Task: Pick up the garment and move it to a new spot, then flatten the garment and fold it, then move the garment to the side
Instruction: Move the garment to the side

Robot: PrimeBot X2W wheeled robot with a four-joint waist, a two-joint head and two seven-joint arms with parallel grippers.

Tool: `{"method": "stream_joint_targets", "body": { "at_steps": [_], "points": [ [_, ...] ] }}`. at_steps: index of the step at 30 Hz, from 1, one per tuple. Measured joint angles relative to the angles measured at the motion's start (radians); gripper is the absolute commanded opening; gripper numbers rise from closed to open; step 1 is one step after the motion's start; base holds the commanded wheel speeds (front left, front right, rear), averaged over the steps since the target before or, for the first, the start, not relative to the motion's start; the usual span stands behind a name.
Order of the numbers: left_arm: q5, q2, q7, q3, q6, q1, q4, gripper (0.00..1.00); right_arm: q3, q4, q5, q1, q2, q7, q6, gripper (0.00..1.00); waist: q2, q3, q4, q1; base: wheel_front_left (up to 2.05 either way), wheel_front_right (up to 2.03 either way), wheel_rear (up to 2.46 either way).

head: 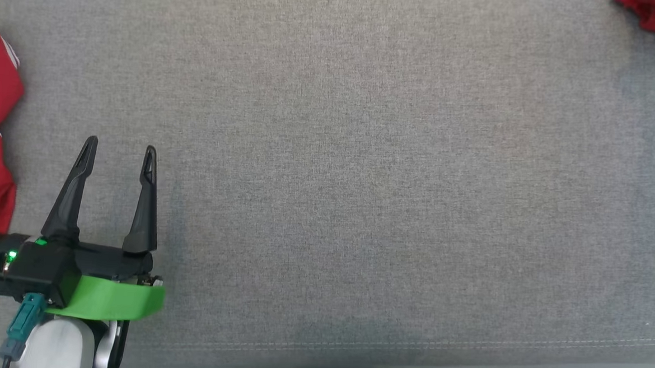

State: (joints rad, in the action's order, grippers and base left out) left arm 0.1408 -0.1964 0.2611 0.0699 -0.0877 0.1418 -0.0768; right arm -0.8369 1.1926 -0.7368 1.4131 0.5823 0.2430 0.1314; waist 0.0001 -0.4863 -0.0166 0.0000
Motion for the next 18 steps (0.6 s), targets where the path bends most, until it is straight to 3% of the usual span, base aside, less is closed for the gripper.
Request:
{"method": "stream_joint_targets", "body": {
  "at_steps": [7, 18],
  "points": [
    [0.008, 0.030, 0.000, -0.009, 0.003, -0.029, 0.023, 1.00, 0.122, -0.146, -0.012, -0.105, -0.075, 0.020, 0.000, 1.00, 0.0000, 0.091, 0.006, 0.0000, 0.00, 0.00, 0.00],
    [0.010, 0.060, 0.000, -0.023, 0.005, -0.076, 0.055, 1.00, 0.381, -0.353, 0.140, -0.407, -0.191, 0.020, 0.000, 1.00, 0.0000, 0.223, 0.013, -0.0001, 0.00, 0.00, 0.00]
  ]
}}
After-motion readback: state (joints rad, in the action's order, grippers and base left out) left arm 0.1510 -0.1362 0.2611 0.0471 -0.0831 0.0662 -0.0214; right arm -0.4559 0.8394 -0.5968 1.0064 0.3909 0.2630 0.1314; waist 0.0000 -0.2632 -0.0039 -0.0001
